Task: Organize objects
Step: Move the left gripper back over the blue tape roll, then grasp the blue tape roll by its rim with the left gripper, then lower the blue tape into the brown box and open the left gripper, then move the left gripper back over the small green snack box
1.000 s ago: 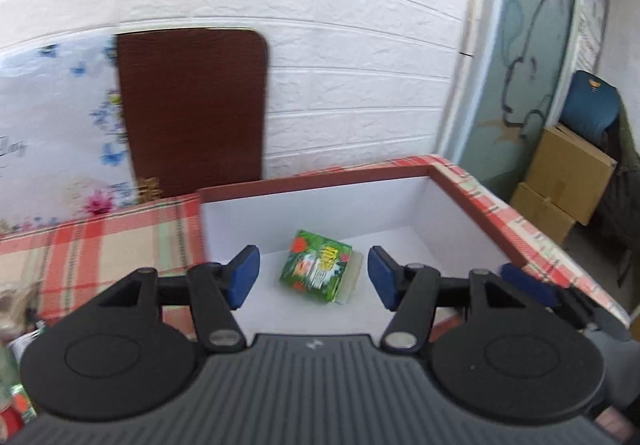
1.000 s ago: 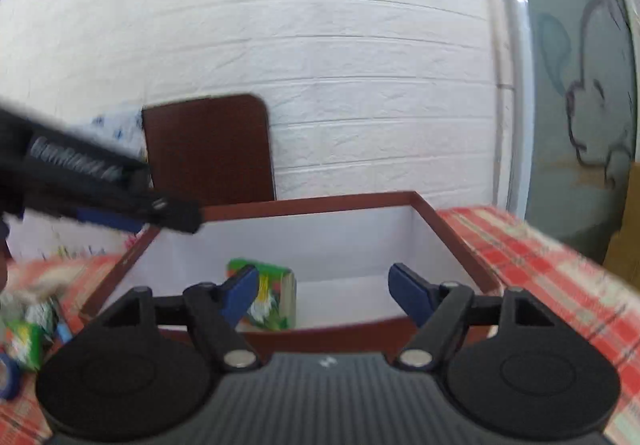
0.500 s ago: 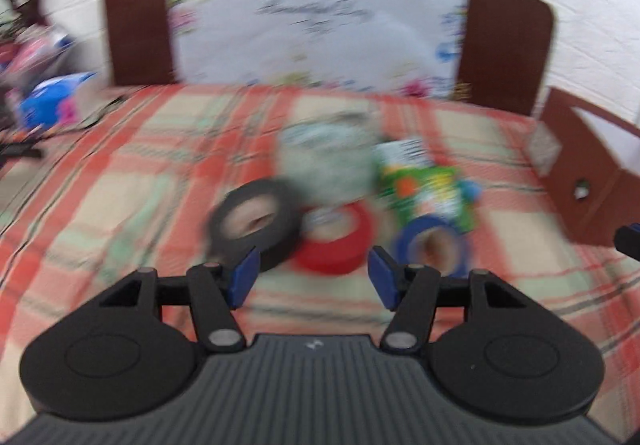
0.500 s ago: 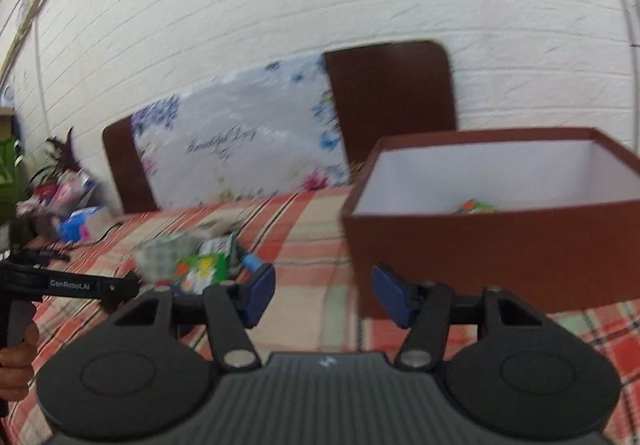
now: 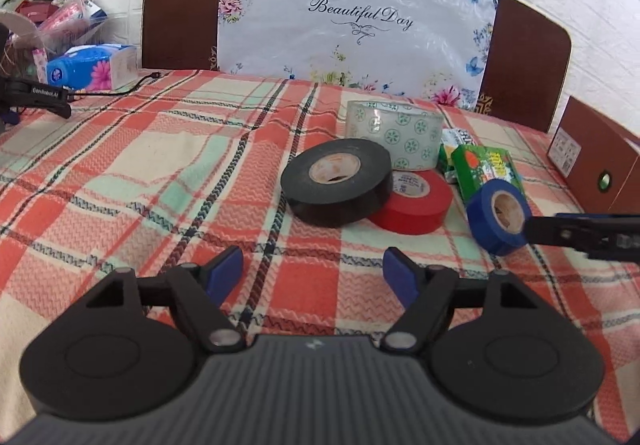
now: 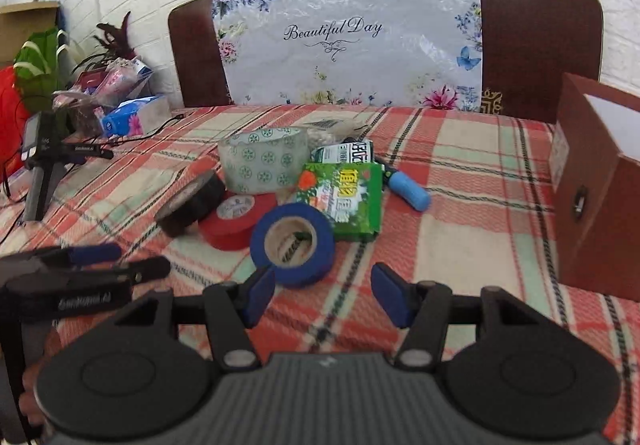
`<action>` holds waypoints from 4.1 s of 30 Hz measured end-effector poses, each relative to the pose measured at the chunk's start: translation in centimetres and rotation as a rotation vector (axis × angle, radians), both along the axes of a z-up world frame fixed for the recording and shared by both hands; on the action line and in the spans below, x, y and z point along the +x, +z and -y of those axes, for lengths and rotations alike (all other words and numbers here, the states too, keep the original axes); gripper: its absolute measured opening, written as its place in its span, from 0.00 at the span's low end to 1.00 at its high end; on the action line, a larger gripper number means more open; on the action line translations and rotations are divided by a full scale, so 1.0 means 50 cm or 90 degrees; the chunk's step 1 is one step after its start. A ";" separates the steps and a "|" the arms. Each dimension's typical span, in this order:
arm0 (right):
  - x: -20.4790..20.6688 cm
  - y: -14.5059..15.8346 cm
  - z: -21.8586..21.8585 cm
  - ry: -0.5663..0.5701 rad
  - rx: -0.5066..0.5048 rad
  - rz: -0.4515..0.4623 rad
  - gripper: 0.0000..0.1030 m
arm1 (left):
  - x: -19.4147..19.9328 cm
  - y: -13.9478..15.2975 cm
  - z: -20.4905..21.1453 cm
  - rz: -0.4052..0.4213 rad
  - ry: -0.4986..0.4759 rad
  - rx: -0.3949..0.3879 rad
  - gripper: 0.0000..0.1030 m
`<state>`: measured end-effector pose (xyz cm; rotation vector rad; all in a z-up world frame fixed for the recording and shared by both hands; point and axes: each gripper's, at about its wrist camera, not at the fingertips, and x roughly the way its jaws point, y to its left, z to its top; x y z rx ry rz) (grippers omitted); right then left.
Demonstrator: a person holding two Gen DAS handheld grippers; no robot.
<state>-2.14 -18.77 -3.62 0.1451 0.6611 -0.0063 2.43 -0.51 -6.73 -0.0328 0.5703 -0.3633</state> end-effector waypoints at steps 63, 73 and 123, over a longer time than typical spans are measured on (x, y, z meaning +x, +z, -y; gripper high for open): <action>-0.150 0.061 0.432 -0.223 -0.123 0.177 0.58 | -0.017 0.213 0.719 -0.068 -0.399 0.043 0.27; -0.246 0.067 0.416 -0.272 -0.089 0.208 0.58 | -0.040 0.236 0.640 -0.017 -0.300 0.095 0.38; 0.089 -0.018 0.022 0.006 -0.060 0.015 0.80 | 0.049 -0.003 0.051 0.006 0.054 0.008 0.67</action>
